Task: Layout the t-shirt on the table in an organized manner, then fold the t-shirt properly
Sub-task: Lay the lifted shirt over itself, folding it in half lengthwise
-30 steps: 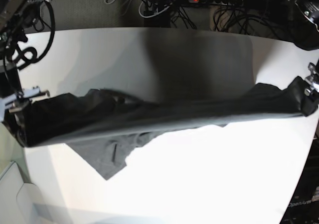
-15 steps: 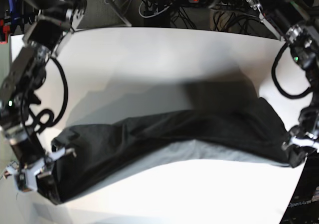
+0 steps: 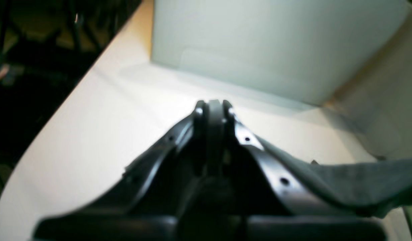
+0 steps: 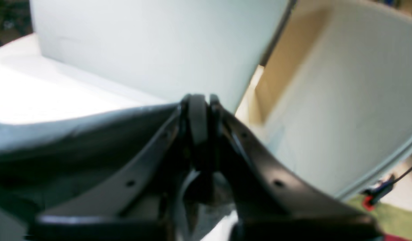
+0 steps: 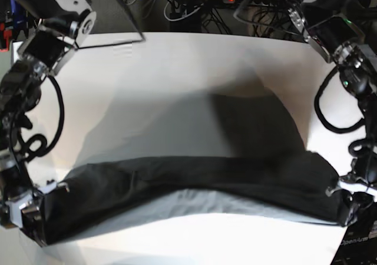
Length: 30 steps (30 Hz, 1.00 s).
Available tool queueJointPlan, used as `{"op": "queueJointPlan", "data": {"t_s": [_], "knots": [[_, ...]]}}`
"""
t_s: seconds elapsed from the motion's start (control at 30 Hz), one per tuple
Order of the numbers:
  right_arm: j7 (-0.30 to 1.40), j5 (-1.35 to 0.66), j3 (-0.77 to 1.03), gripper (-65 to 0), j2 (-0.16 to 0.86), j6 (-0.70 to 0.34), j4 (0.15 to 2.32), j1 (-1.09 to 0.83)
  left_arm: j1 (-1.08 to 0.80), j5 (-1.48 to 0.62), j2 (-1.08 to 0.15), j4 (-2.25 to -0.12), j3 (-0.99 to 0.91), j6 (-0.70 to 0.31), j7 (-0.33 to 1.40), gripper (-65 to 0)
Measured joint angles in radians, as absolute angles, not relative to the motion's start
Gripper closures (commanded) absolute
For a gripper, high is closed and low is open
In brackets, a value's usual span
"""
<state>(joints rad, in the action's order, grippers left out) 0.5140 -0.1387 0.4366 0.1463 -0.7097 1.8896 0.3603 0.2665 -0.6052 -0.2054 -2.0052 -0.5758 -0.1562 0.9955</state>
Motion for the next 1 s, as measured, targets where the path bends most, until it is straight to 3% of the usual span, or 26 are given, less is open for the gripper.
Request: {"op": "queueJointPlan", "data": {"t_s": [0.33,0.67,1.0], "knots": [[0.504,-0.178,0.531,0.0,0.088,-0.706,2.018,0.335,0.245,-0.758,-0.219,-2.01,-0.721,-0.138,1.012,-0.4],[0.284,-0.191,0.586,0.0,0.043,-0.706,2.01,0.332,0.253,-0.944,-0.258,-2.012,-0.759,-0.154,1.012,-0.4],[0.144,-0.222,0.591,0.0,0.03,-0.706,2.009,0.368,0.381,-0.948,-0.244,-2.012,-0.76,-0.153,1.005,-0.4]]}}
